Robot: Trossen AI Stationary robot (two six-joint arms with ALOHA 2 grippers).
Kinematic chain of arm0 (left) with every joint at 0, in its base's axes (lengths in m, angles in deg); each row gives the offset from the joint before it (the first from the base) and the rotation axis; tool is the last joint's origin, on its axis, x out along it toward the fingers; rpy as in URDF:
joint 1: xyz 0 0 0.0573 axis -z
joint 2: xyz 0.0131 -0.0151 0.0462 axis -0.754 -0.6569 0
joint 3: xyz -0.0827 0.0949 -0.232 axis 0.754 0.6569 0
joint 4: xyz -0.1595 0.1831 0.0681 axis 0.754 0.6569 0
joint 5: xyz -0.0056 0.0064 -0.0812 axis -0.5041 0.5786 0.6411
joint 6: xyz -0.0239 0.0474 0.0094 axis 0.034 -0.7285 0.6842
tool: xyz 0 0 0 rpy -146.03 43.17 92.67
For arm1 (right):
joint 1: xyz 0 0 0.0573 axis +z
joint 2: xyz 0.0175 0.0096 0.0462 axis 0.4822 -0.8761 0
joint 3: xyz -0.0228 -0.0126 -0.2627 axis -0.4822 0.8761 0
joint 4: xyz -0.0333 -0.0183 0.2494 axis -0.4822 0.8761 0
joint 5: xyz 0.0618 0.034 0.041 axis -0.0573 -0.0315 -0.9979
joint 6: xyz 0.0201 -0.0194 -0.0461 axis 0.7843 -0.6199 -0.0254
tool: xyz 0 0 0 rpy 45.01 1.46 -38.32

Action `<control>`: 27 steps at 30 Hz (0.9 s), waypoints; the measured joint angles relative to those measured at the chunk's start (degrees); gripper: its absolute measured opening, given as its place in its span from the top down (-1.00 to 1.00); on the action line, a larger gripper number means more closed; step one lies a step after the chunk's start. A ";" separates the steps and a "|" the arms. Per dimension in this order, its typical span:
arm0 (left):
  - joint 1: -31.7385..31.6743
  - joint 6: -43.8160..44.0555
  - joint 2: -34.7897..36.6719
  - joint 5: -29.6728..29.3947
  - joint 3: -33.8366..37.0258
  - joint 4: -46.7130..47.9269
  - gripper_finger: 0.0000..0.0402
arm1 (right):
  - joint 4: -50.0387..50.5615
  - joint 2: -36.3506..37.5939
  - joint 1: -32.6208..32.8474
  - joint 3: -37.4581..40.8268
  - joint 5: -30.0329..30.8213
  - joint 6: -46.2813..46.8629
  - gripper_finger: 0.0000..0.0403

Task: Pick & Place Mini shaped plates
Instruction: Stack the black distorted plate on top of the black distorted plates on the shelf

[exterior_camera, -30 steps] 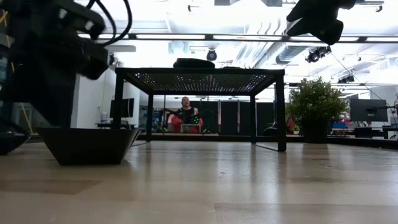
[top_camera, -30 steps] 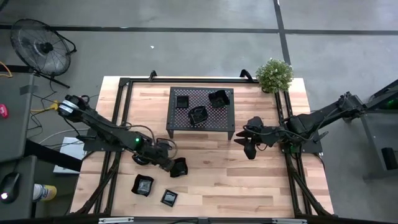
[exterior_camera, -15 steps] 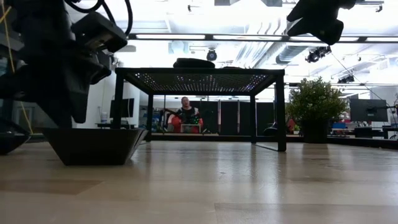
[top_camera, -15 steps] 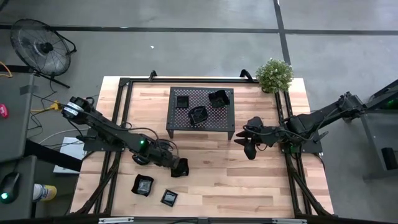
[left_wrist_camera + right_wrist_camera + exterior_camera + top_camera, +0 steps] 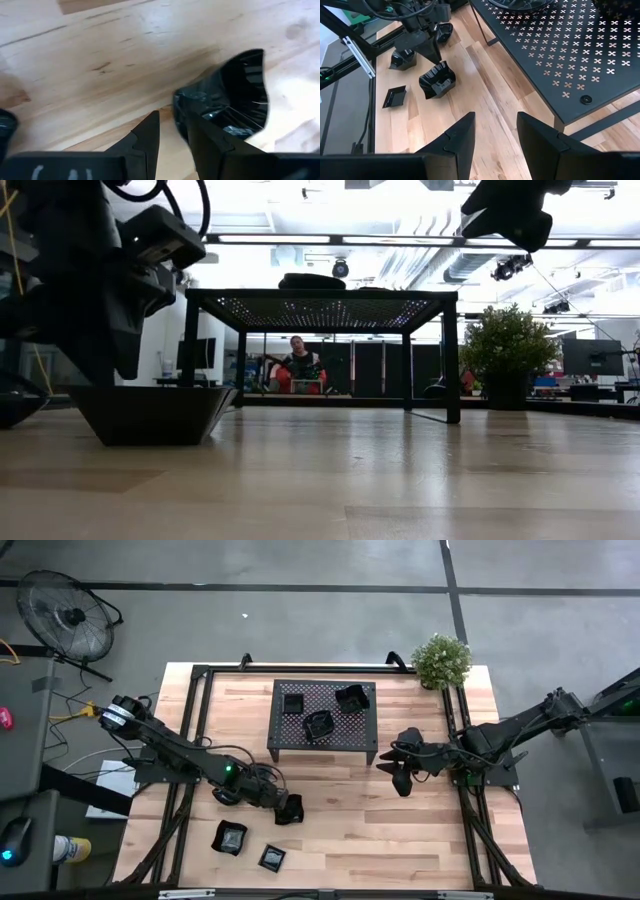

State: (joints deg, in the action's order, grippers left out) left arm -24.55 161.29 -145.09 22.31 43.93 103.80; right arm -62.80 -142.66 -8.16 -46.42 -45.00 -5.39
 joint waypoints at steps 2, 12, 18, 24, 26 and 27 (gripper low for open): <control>0.00 0.22 0.00 0.04 0.05 0.43 0.52 | 0.00 0.00 0.00 0.00 0.23 0.00 0.30; -0.02 0.45 -0.02 0.59 0.57 -1.33 0.52 | 0.00 0.00 0.02 0.00 2.16 -0.46 0.30; 0.00 0.80 -0.02 -0.30 0.57 -1.37 0.52 | -0.02 0.00 0.02 0.00 2.78 -0.61 0.30; -0.03 1.08 -2.67 -0.49 0.62 -3.34 0.52 | -0.04 0.00 0.02 0.01 2.99 -0.63 0.30; 0.00 1.67 -3.28 -0.46 0.63 -3.44 0.52 | -0.04 0.00 0.00 0.00 2.99 -0.63 0.30; 0.00 1.72 -3.56 -0.46 0.62 -3.91 0.52 | -0.08 0.00 0.02 -0.01 3.01 -0.61 0.30</control>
State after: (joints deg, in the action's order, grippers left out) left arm -24.55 163.01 -148.65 21.86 44.55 99.89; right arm -62.89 -142.66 -8.14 -46.43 -41.99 -6.00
